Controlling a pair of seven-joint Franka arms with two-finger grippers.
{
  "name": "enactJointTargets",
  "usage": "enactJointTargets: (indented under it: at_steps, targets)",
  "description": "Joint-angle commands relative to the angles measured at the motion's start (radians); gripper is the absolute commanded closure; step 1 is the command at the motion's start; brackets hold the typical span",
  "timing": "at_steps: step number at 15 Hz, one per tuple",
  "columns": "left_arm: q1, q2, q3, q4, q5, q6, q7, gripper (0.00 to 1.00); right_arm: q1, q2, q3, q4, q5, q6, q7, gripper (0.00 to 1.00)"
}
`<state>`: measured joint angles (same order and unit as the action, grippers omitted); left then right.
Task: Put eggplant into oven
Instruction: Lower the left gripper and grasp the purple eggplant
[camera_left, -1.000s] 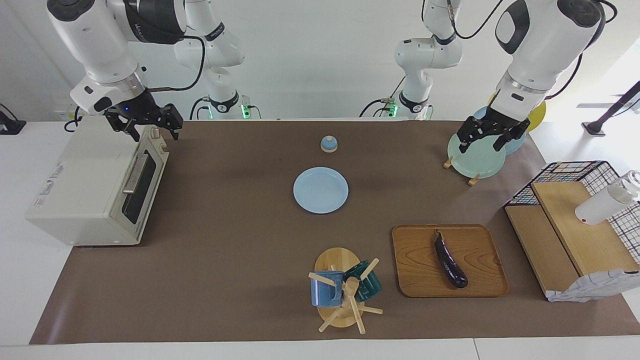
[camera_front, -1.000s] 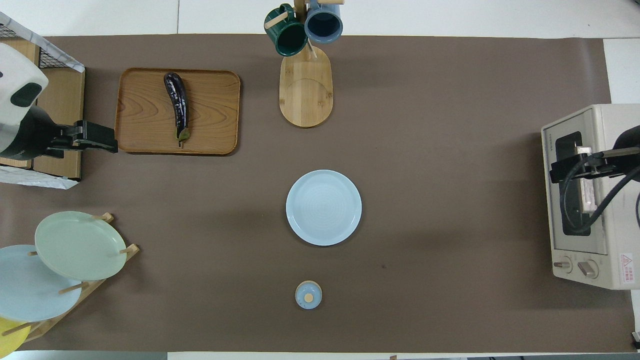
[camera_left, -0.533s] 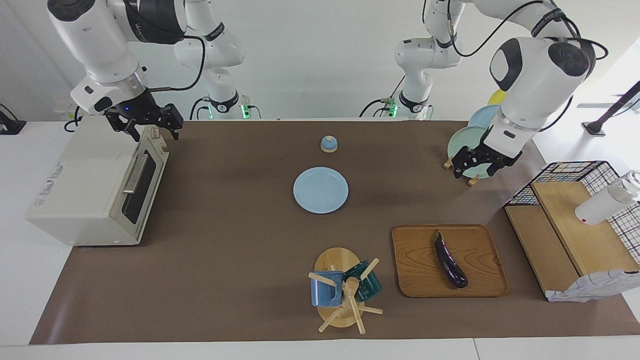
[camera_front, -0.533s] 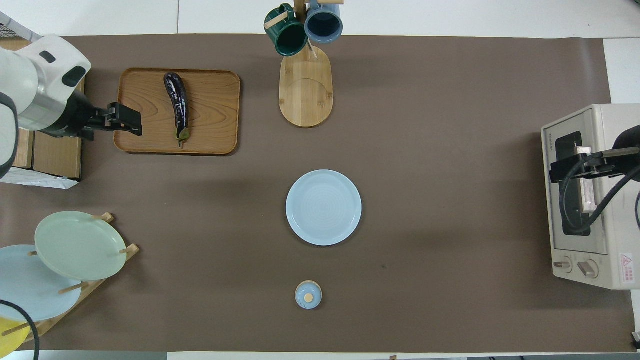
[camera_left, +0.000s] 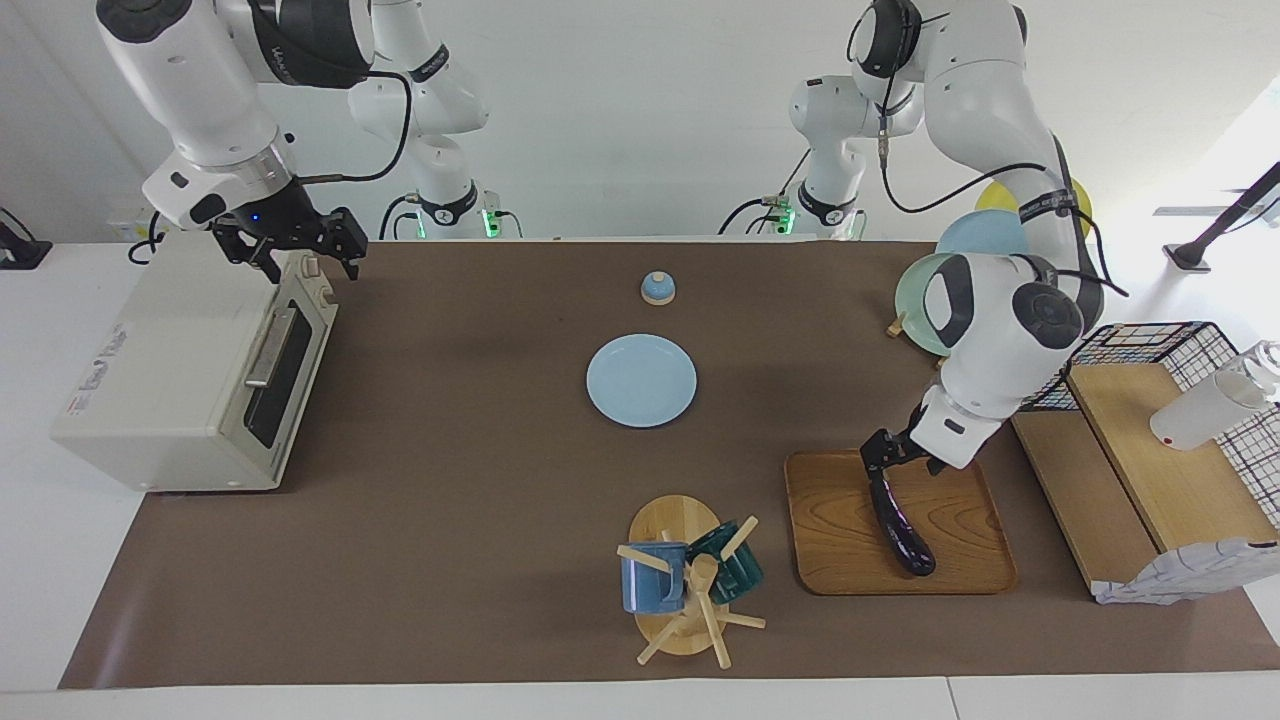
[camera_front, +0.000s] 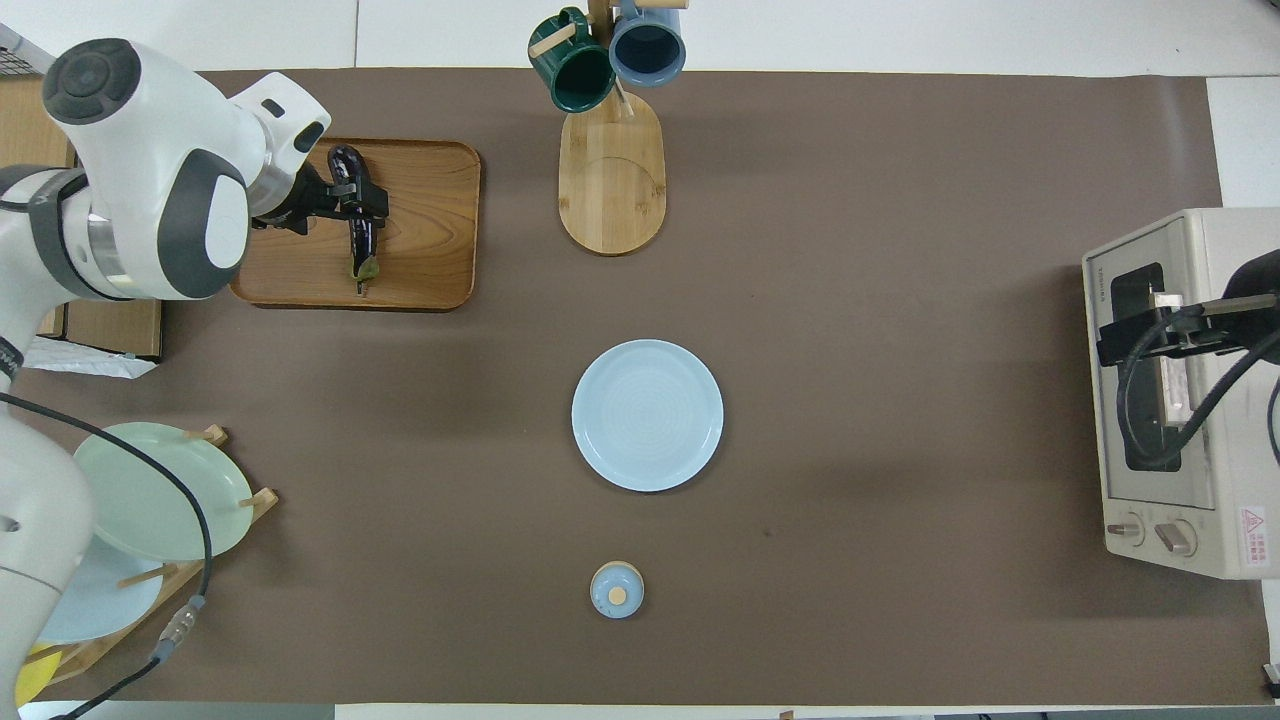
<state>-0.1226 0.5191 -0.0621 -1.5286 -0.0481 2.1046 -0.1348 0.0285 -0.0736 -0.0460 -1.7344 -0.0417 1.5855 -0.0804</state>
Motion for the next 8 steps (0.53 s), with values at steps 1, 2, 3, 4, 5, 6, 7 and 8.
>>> enactJointTargets:
  at_steps: [1, 2, 3, 4, 5, 6, 7, 8]
  targets:
    - [-0.003, 0.076, 0.008, 0.061, 0.048, 0.075, 0.004, 0.0, -0.004, -0.012, 0.0, -0.016, 0.029, 0.019, 0.004, 0.0]
    - [0.003, 0.078, 0.007, 0.056, 0.071, 0.092, 0.012, 0.0, -0.004, -0.012, 0.0, -0.017, 0.029, 0.019, 0.004, 0.0]
    - [0.004, 0.079, 0.007, 0.05, 0.079, 0.106, 0.038, 0.0, -0.002, -0.014, 0.0, -0.016, 0.029, 0.019, 0.005, 0.0]
    - [0.004, 0.079, 0.007, 0.038, 0.077, 0.135, 0.049, 0.0, -0.002, -0.014, 0.0, -0.016, 0.029, 0.019, 0.005, 0.0]
    - [0.003, 0.079, 0.007, 0.01, 0.076, 0.167, 0.049, 0.0, -0.002, -0.012, 0.0, -0.016, 0.029, 0.019, 0.005, 0.0]
    - [0.001, 0.078, 0.007, -0.017, 0.074, 0.202, 0.049, 0.0, -0.002, -0.012, 0.001, -0.016, 0.031, 0.019, 0.005, 0.0]
    - [0.0, 0.076, 0.005, -0.039, 0.073, 0.224, 0.049, 0.0, -0.002, -0.012, 0.0, -0.016, 0.029, 0.019, 0.004, 0.0]
    - [-0.003, 0.076, 0.005, -0.045, 0.073, 0.226, 0.049, 0.02, -0.002, -0.014, 0.001, -0.017, 0.029, 0.019, 0.008, 0.0]
